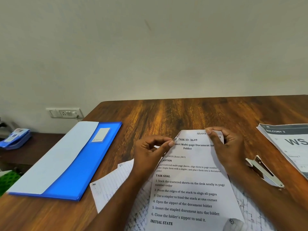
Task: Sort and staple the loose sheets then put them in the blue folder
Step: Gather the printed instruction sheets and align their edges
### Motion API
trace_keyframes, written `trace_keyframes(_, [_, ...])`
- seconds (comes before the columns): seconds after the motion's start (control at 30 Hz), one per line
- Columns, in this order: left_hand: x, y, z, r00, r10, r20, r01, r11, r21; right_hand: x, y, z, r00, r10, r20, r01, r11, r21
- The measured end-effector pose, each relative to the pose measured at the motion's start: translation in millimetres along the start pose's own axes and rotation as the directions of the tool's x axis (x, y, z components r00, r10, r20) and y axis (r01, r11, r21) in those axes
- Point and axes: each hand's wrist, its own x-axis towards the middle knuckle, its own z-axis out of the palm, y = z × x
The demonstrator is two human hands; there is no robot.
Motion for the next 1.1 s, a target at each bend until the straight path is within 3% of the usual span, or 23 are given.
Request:
trace_keyframes(0.6, [-0.3,-3.2,0.5,0.999,-0.005,-0.042,0.004,0.999,-0.036,0.0,-1.8,-0.9,1.000,0.018,0.005,-0.018,1.000,0.020])
trace_keyframes(0.83, [-1.2,-7.6,-2.4,0.989,0.144,-0.015,-0.137,0.967,0.215,-0.8,-2.2,-0.2,1.000,0.027,-0.001,-0.027,1.000,-0.009])
trace_keyframes(1.1, [-0.8,-3.8,0.2,0.986,0.165,-0.015,-0.160,0.971,0.176,-2.2,-4.4,-0.6,1.000,0.029,0.003,-0.029,1.000,-0.005])
